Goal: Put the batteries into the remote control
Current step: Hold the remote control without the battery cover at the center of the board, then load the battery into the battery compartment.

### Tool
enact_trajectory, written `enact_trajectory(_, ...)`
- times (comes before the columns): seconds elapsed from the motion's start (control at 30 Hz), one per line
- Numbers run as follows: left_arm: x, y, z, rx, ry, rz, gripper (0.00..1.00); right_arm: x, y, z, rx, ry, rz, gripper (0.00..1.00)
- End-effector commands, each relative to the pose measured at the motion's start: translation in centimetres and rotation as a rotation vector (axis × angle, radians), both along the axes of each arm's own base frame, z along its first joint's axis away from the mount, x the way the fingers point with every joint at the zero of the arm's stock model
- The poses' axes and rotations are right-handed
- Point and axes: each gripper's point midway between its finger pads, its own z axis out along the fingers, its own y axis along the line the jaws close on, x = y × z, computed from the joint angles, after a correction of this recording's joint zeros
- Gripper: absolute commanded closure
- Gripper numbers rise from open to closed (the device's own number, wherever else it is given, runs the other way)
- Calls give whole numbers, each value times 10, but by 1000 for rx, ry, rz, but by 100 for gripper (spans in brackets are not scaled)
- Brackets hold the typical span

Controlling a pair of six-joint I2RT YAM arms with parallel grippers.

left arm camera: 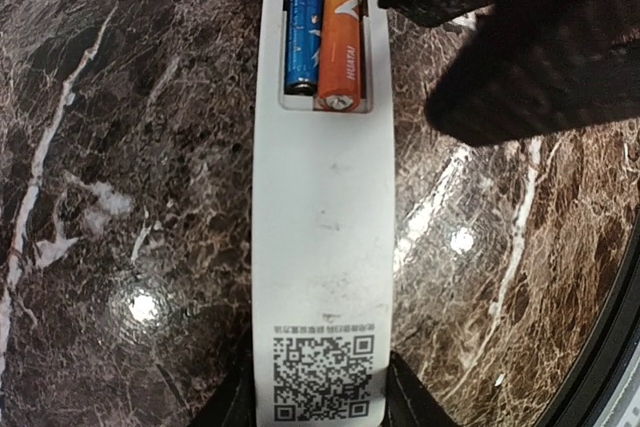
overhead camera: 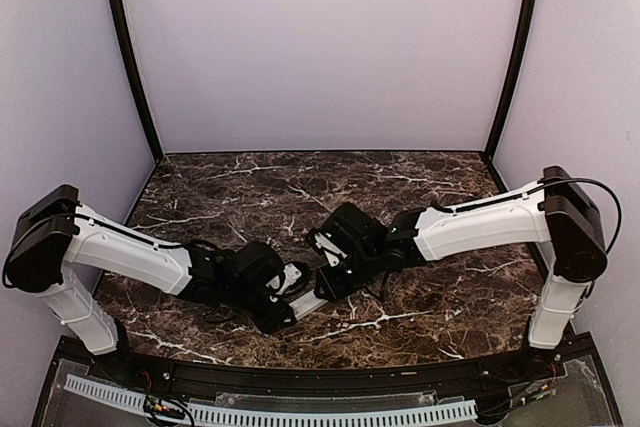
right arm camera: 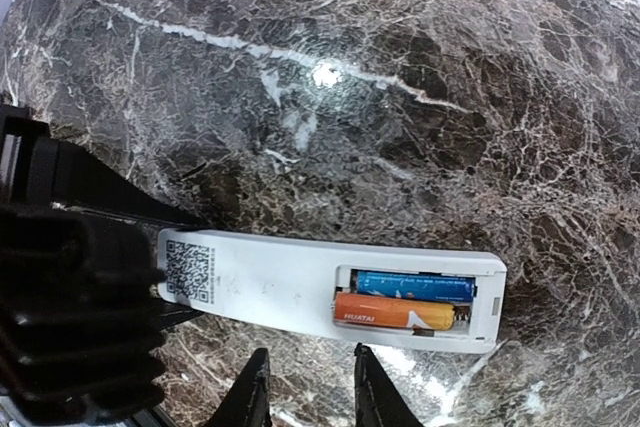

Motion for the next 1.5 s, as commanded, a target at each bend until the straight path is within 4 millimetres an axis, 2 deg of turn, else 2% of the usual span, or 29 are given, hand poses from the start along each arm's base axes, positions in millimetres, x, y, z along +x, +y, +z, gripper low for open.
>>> enact_trajectory(0.0,-9,12,-5,20,13,2,63,8,2,-7,-44,-59,-5,74)
enact_trajectory(0.17,-8,13,-5,13,0,6,63,14,9,-1,-18,-93,-7,81)
enact_trajectory(0.27,-6,14,-5,22,-14,-2,63,19,10,1,-25,-130,-2,82)
enact_trajectory(0.8,-6,16,-8,43,-25,-20,61,19,21,-23,-22,-129,50,84)
enact_trajectory(0.93,-4,18,-9,58,-32,-9,61,16,13,-31,-56,-112,44,89)
enact_trajectory(1.13,0,22,-10,81,-50,-1,61,4,6,-36,-33,-92,87,89)
enact_trajectory(1.33,-1,24,-12,91,-48,1,61,4,-7,-47,-90,-108,92,90)
enact_trajectory(1.47,0,24,-12,94,-52,2,61,11,-18,-53,-147,-148,79,90)
